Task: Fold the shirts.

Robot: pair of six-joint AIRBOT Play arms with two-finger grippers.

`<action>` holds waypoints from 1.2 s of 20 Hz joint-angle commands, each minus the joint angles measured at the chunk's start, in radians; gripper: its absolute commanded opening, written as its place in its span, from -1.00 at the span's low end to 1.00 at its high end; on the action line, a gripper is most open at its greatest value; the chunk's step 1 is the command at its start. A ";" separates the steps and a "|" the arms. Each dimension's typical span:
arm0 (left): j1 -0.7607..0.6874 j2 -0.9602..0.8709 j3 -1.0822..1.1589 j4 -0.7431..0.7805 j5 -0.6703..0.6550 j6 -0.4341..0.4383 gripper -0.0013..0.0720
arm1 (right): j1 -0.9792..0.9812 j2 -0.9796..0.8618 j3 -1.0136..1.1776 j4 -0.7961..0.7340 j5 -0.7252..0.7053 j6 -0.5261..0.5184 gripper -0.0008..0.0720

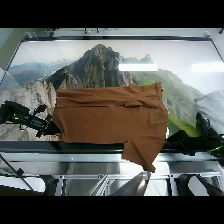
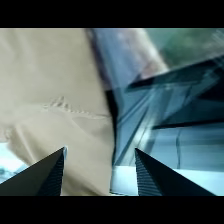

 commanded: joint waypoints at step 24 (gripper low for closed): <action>0.210 0.287 0.113 -0.130 0.076 0.012 -0.90 | -0.117 0.036 0.163 0.593 0.107 -0.421 -0.94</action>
